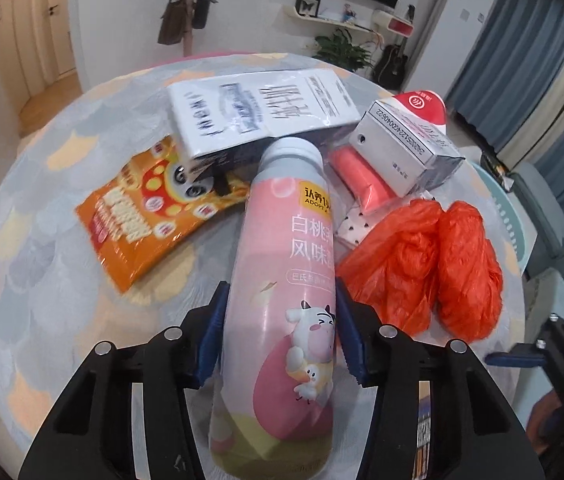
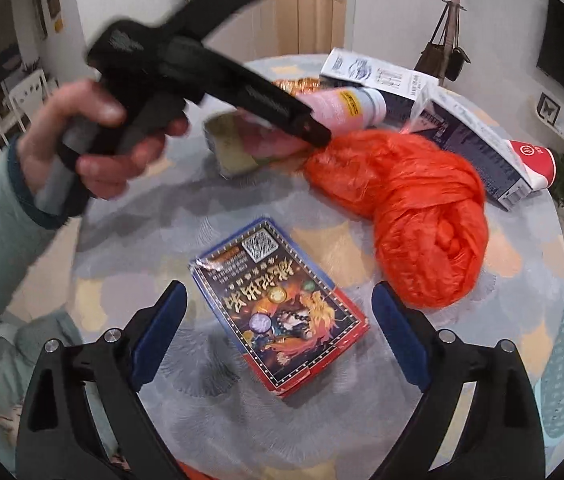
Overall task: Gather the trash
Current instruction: 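Grasp the pink drink bottle with the left gripper while the right grasps the card box, then carry the pink bottle and card box over the basket and release both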
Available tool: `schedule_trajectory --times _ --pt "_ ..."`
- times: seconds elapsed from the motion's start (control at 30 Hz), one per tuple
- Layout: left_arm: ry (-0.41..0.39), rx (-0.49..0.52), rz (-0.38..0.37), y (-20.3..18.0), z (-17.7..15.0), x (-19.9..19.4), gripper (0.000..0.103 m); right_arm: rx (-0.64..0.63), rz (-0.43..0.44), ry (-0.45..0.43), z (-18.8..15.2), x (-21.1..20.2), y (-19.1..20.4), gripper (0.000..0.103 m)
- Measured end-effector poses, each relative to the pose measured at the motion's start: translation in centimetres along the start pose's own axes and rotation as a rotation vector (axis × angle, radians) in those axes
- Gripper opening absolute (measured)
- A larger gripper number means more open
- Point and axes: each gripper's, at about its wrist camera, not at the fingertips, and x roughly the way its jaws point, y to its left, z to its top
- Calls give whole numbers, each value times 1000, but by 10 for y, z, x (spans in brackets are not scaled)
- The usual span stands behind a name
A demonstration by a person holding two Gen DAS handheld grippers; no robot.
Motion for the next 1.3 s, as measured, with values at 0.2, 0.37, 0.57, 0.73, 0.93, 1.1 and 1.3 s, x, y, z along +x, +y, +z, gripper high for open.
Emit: schedule_trajectory --times 0.2,0.37,0.57,0.73,0.93,1.1,1.3 --pt "-44 -39 -4 13 -23 -22 48 75 -25 -4 -1 15 -3 78" --pt "-87 -81 1 26 -38 -39 48 131 -60 -38 -2 10 5 64" --pt "-152 -101 -8 30 -39 -61 47 152 -111 -128 3 -16 17 62" --pt "-224 -71 -33 17 -30 -85 47 236 -189 -243 10 -60 -9 62" --pt "-306 3 -87 -28 -8 -105 47 374 -335 -340 -2 -112 -60 62" --pt "-343 88 -164 -84 18 -108 47 520 -460 -371 -22 -144 -117 63" --pt "-350 195 -234 -167 57 -91 47 716 -604 -344 -51 -162 -196 63"
